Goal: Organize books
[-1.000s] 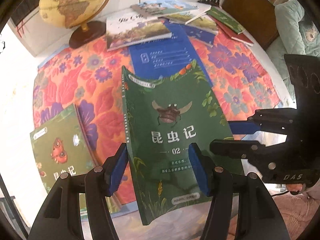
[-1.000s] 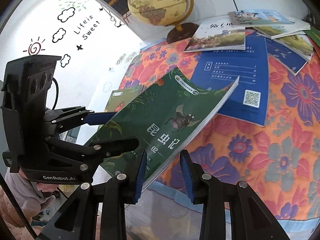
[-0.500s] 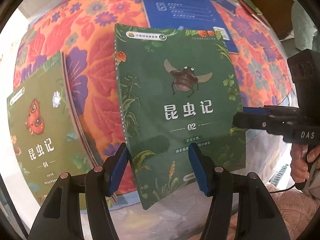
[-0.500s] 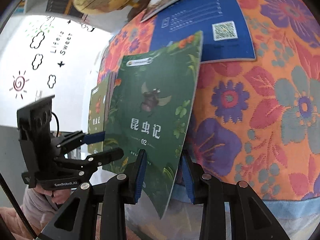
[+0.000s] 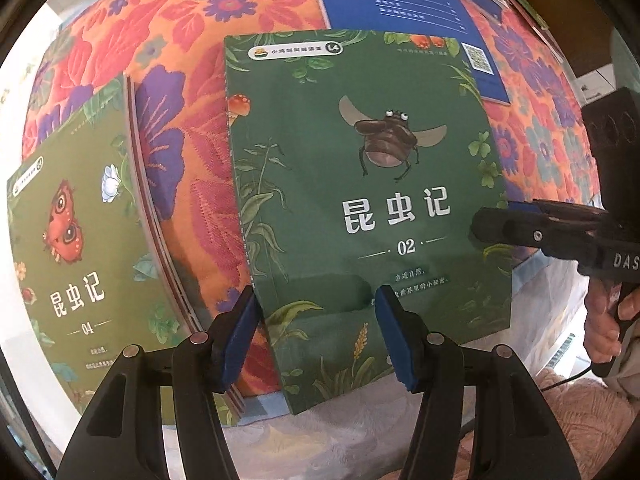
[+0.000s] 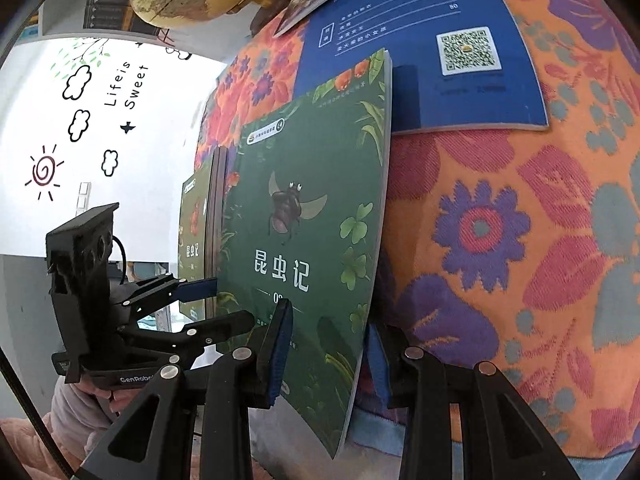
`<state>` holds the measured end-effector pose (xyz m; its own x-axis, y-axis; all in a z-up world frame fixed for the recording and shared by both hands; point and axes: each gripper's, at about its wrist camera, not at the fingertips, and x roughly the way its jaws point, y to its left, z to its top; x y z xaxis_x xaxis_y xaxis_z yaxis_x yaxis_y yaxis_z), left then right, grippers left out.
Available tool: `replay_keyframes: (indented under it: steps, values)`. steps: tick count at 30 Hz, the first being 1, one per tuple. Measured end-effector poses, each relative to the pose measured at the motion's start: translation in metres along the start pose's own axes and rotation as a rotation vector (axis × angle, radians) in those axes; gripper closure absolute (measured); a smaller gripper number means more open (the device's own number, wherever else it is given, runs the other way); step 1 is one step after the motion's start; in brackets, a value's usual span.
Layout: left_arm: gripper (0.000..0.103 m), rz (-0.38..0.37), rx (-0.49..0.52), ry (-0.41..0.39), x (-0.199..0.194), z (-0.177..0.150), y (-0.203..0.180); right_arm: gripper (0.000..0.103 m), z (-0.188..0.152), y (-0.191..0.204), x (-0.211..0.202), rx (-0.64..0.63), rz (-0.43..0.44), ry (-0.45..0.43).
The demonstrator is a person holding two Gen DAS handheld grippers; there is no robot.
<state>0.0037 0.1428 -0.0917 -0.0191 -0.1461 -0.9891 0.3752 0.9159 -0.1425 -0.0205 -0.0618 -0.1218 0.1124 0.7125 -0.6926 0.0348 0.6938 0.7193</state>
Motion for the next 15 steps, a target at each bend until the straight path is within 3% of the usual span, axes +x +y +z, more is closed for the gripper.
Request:
replay_keyframes:
  steps: [8, 11, 15]
  values:
    - [0.048, 0.011, -0.085, -0.055, -0.002, 0.005, 0.009, 0.085, -0.007, 0.030, 0.000, -0.124, -0.102, -0.034]
    - [0.048, 0.002, -0.051, -0.083, -0.013, 0.001, 0.002, 0.086, -0.016, 0.058, -0.008, -0.252, -0.136, -0.067]
    - [0.048, 0.010, -0.039, -0.113, -0.026, -0.004, 0.001, 0.086, -0.024, 0.075, -0.007, -0.328, -0.183, -0.054]
